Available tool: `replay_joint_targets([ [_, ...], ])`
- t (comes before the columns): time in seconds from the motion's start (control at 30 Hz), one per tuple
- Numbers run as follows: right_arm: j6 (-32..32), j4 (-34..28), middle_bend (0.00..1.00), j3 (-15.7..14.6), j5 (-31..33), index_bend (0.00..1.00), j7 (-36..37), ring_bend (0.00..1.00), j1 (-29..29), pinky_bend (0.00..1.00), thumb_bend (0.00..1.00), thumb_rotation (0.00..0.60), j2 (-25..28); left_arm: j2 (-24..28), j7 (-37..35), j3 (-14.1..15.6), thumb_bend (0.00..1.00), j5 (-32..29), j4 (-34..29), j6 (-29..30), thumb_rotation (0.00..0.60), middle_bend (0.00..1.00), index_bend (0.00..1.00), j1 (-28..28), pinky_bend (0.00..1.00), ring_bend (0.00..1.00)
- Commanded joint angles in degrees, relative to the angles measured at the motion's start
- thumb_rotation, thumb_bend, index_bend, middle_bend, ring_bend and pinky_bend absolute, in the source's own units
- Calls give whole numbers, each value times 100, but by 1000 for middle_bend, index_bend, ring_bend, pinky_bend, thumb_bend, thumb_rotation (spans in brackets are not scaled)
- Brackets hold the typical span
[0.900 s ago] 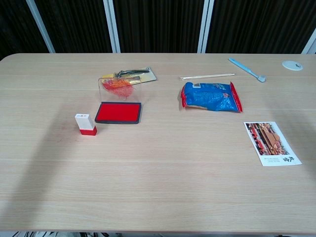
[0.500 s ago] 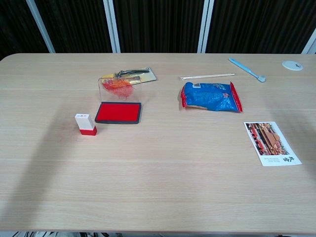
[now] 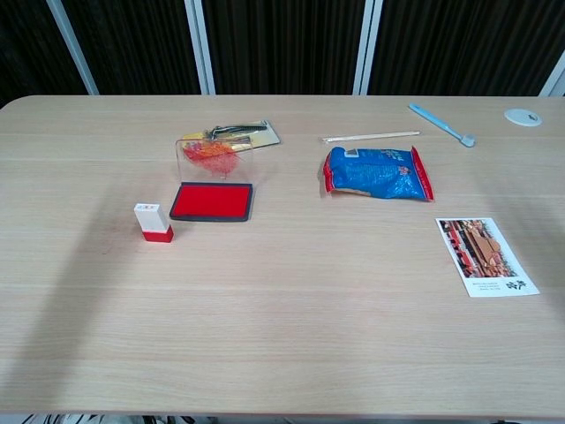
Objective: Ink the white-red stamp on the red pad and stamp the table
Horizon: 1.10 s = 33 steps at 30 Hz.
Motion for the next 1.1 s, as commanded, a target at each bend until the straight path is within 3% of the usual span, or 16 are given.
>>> replay_joint_targets([
  [0.03, -8, -7, 0, 5, 14, 0, 23, 0, -1, 186, 7, 600, 6, 11, 189, -25, 0, -4, -23, -99, 600, 0, 0, -87, 0, 0],
  [0.33, -80, -51, 0, -15, -35, 0, 22, 0, 47, 185, 12, 600, -7, 53, 1024, -255, 38, -463, -357, -968, 600, 0, 1, -664, 0, 0],
  [0.63, -136, -96, 0, -2, 21, 0, 97, 0, 63, 185, 22, 600, 3, -325, 2080, -534, 98, -1494, -333, -2113, 600, 101, 128, -1524, 29, 0],
  [0.83, -165, -102, 0, 3, 42, 0, 157, 0, 71, 185, 24, 600, 16, -735, 2696, -657, 101, -2169, -101, -2476, 600, 181, 219, -2021, 45, 3],
  [1.1, -180, -115, 0, 6, 46, 0, 250, 0, 77, 185, 35, 600, 33, -1227, 3273, -625, 151, -2678, 180, -2536, 600, 257, 293, -2450, 73, 34],
])
